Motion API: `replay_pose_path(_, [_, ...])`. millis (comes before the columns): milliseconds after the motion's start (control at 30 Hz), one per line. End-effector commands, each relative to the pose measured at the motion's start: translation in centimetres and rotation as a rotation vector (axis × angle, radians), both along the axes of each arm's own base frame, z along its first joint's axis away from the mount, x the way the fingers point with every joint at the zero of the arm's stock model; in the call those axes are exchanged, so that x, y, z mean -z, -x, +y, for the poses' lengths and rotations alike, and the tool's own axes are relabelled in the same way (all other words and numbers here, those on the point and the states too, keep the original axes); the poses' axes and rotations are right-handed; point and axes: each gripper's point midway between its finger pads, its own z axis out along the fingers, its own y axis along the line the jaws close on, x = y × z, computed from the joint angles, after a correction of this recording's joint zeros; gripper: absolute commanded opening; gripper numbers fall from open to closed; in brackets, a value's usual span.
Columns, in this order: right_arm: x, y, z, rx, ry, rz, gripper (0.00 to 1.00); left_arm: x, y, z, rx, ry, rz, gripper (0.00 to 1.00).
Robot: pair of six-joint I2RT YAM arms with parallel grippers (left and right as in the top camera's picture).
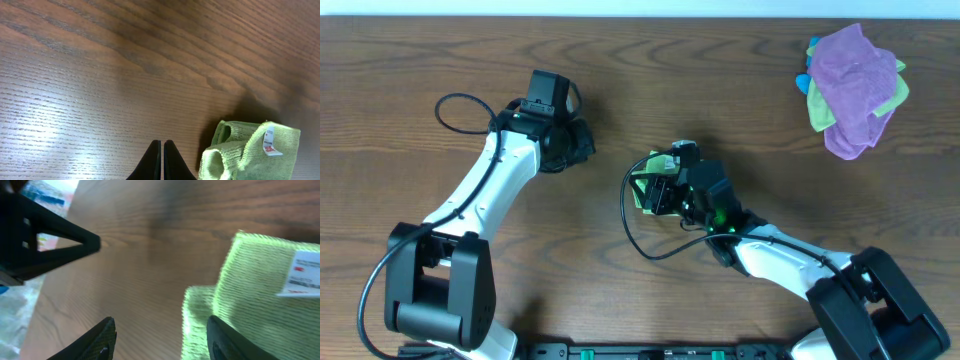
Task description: Fold the cloth
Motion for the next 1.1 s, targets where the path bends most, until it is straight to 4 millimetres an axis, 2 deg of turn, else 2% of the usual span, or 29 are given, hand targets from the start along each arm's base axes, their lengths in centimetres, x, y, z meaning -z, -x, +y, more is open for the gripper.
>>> replay_pose_path(0, [-1.4, -0.3, 0.8, -0.006, -0.05, -0.006, 0.59, -0.7, -0.2, 0.3, 0.005, -0.01, -0.02, 0.06])
replay_pose_path(233, [-4.0, -0.7, 0.4, 0.013, -0.083, -0.052, 0.62, -0.6, 0.0, 0.5, 0.006, -0.014, -0.01, 0.06])
replay_pose_path(300, [-4.9, -1.2, -0.8, 0.045, -0.074, -0.066, 0.67, -0.7, 0.2, 0.8, -0.001, -0.015, -0.002, 0.08])
replay_pose_path(333, [-5.2, -1.3, -1.5, 0.055, -0.066, -0.073, 0.72, -0.9, 0.3, 0.8, -0.002, -0.009, 0.0, 0.09])
replay_pose_path(367, [-5.6, -1.5, -2.3, 0.066, -0.055, -0.079, 0.83, -1.0, 0.5, 0.8, 0.003, 0.008, 0.005, 0.13])
replay_pose_path(400, [-5.9, -1.5, -3.1, 0.074, -0.042, -0.081, 0.99, -1.2, 0.6, 0.7, 0.008, 0.027, 0.009, 0.17])
replay_pose_path(567, [-8.4, -0.5, -7.1, 0.054, 0.003, -0.111, 0.99, -2.0, 1.2, -0.1, 0.026, 0.155, 0.044, 0.31])
replay_pose_path(733, [-10.1, 1.9, -11.3, 0.035, 0.111, -0.17, 0.99, -2.9, 1.8, -1.4, 0.086, 0.263, 0.054, 0.41])
replay_pose_path(900, [-10.1, 5.8, -14.6, 0.018, 0.244, -0.177, 0.99, -3.7, 2.6, -2.9, 0.138, 0.354, 0.072, 0.51])
replay_pose_path(1067, [-10.6, 9.3, -16.7, 0.023, 0.329, -0.21, 0.99, -4.4, 3.1, -3.9, 0.164, 0.42, 0.086, 0.74])
